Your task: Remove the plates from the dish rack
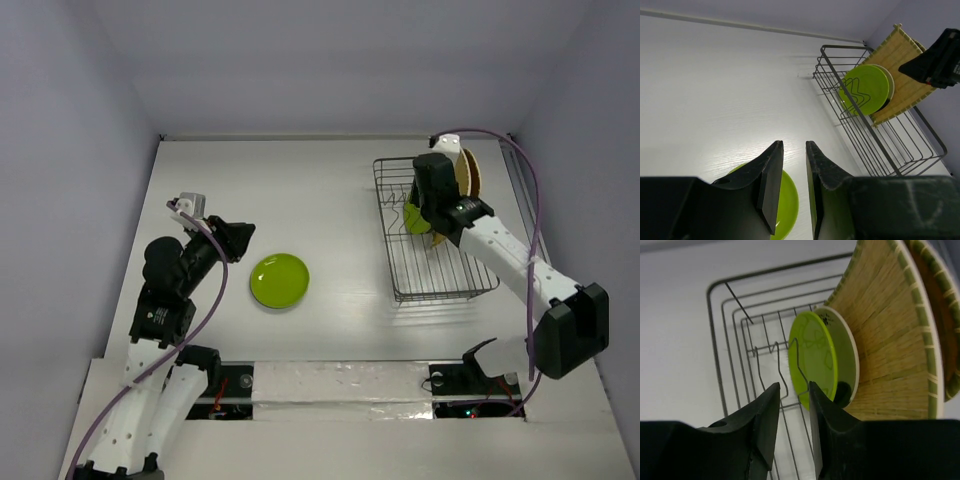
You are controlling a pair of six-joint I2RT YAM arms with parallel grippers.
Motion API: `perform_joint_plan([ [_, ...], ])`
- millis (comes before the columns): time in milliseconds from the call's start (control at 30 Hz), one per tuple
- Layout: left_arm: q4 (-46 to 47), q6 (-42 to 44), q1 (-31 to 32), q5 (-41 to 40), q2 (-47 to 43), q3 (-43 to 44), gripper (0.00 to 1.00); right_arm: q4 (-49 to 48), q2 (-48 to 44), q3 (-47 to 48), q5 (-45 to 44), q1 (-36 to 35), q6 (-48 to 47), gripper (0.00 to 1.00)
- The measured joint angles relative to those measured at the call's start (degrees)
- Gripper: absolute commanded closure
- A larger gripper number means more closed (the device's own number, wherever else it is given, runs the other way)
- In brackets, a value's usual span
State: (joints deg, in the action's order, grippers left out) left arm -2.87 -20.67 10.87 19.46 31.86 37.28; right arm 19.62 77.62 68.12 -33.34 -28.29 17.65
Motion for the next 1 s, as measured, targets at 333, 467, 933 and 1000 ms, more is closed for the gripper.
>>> perform_joint_plan([
  [333,0.0,0.0,0.4,0.0,0.0,0.0,0.78,3.5,8.9,1.5,-2.2,5.2,-2.9,0.64],
  [467,0.0,0.0,0.4,0.0,0.0,0.0,0.78,3.5,10.0,1.8,-3.3,6.6,-3.4,0.64],
  [933,0.0,0.0,0.4,0.0,0.2,0.0,0.78,3.0,16.8,3.1,-3.8,8.4,-5.2,0.87],
  [1000,0.0,0.0,0.4,0.0,0.2,0.0,0.78,3.1,16.7,3.3,-4.0,8.5,-5.7,0.92],
])
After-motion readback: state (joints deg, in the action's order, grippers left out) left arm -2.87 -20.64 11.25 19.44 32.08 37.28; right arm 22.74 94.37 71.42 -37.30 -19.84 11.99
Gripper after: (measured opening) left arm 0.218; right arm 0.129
